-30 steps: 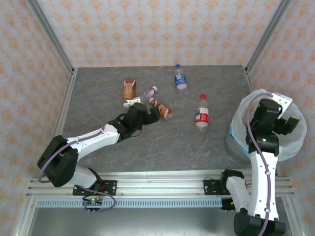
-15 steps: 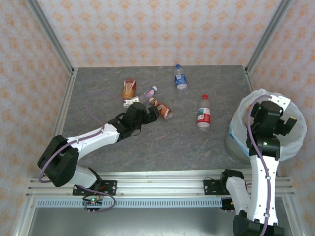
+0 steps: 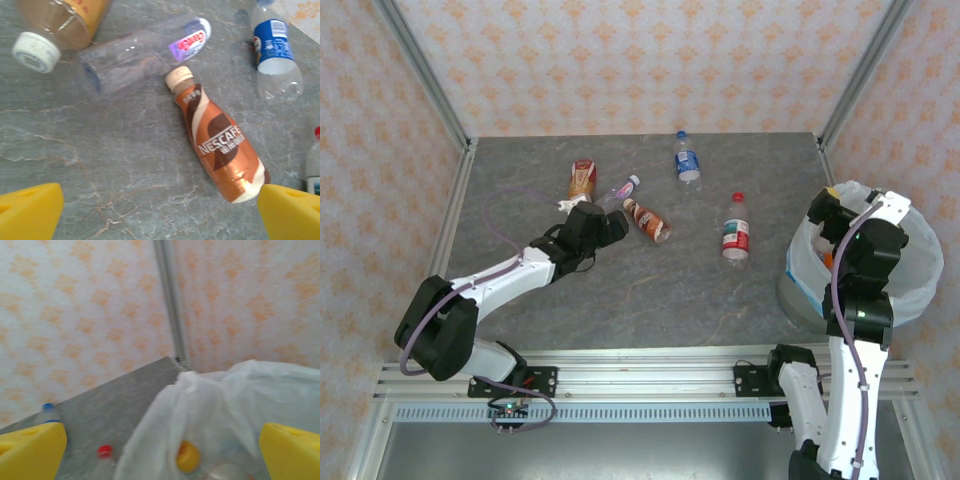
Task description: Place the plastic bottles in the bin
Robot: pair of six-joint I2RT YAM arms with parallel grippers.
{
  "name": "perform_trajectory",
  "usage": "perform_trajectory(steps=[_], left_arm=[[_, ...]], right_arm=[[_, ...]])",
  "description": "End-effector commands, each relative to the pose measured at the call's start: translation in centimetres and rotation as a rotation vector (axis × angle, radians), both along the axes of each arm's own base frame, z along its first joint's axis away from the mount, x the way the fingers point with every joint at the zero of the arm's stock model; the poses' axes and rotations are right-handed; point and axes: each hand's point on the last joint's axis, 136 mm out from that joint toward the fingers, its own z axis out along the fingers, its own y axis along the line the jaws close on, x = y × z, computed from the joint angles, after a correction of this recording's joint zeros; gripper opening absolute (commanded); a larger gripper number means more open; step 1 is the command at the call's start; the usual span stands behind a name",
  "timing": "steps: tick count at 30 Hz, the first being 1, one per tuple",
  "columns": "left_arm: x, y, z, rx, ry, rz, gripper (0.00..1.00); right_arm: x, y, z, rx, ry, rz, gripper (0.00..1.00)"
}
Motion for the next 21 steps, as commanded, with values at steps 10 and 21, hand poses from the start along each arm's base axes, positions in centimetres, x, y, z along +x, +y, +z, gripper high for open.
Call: perform_trajectory(steps=[10, 21], left_arm=[[-1.2, 5.7, -1.8, 0.128, 0.199, 0.085, 1.0], [1.8, 6.8, -2.2, 0.289, 0.271, -0.064, 1.0]], right_arm=[[3.2, 9.2, 1.8, 0.113, -0.017, 0.433, 0.99], [5.4, 17.8, -1.0, -0.039, 0.037, 0.643, 0.99]])
